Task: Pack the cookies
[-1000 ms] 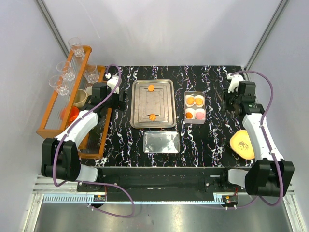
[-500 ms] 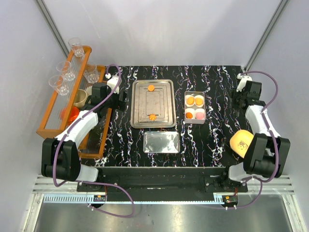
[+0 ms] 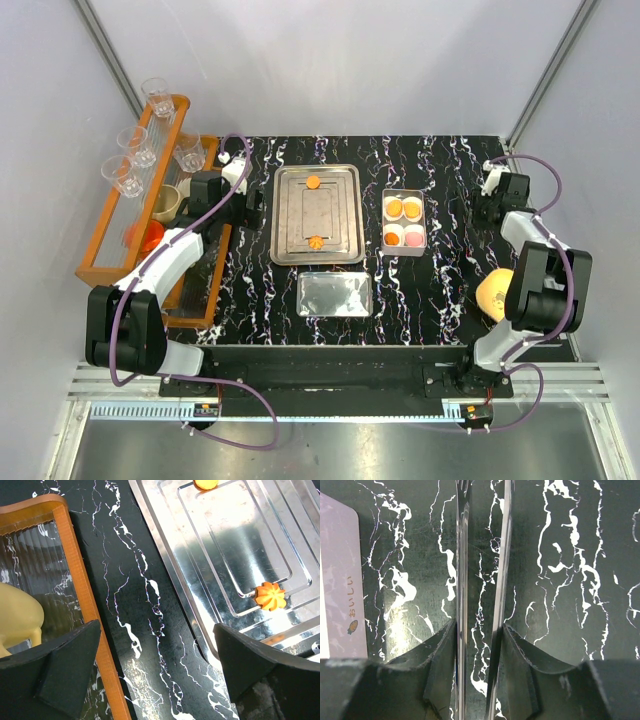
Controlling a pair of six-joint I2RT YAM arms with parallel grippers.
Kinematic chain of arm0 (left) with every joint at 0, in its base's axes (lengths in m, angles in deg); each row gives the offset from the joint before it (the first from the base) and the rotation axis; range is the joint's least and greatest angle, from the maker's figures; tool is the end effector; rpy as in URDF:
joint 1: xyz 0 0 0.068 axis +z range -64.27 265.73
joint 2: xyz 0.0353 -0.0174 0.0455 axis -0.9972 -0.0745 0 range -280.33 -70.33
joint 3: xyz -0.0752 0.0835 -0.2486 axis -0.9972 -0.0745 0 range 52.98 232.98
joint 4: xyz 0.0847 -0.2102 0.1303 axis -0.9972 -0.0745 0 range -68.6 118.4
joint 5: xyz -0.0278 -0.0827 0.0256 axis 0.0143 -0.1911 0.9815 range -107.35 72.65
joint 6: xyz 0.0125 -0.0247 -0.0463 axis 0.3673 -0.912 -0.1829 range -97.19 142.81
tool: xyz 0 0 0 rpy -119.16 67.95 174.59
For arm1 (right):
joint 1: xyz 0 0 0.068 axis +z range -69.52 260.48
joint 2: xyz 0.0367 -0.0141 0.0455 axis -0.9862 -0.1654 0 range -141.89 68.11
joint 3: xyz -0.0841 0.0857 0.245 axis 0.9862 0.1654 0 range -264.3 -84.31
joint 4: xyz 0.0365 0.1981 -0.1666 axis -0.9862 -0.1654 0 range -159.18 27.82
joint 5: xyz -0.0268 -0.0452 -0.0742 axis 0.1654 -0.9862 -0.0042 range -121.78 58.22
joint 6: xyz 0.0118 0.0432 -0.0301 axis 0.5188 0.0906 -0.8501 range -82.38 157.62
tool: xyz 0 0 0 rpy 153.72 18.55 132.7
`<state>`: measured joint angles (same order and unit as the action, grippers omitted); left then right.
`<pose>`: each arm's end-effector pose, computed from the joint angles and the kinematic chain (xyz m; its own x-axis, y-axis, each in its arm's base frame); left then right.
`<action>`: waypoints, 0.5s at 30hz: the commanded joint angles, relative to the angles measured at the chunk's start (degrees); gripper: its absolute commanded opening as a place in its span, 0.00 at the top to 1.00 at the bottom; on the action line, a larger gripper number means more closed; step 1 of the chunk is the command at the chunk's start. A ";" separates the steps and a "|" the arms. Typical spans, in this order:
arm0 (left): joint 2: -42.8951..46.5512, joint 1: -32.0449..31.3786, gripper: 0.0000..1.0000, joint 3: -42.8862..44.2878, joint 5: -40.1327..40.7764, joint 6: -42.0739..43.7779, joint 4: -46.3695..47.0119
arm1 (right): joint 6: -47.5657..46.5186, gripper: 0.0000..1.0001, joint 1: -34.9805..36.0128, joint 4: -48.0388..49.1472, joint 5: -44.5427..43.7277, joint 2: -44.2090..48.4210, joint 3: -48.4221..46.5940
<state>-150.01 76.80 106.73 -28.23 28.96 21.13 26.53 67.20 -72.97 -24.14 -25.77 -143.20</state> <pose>0.3056 -0.0547 0.2604 -0.5048 0.1858 -0.8430 0.3645 0.9311 -0.0131 0.3409 -0.0756 0.2072 -0.7109 -0.0280 -0.7027 0.0007 0.9992 -0.0406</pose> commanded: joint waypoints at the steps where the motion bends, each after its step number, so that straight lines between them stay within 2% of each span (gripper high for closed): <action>1: -0.39 -0.12 0.01 2.32 -0.55 0.18 1.91 | -0.24 0.55 -0.26 3.41 2.29 -1.91 0.01; 15: -0.48 -0.12 0.01 2.40 -0.73 0.26 1.64 | -4.20 0.51 -0.26 -8.02 0.19 -10.96 -7.81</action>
<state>-150.36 76.80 106.73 -28.23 28.96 20.96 24.56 67.18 -77.58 -23.18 -34.87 -147.57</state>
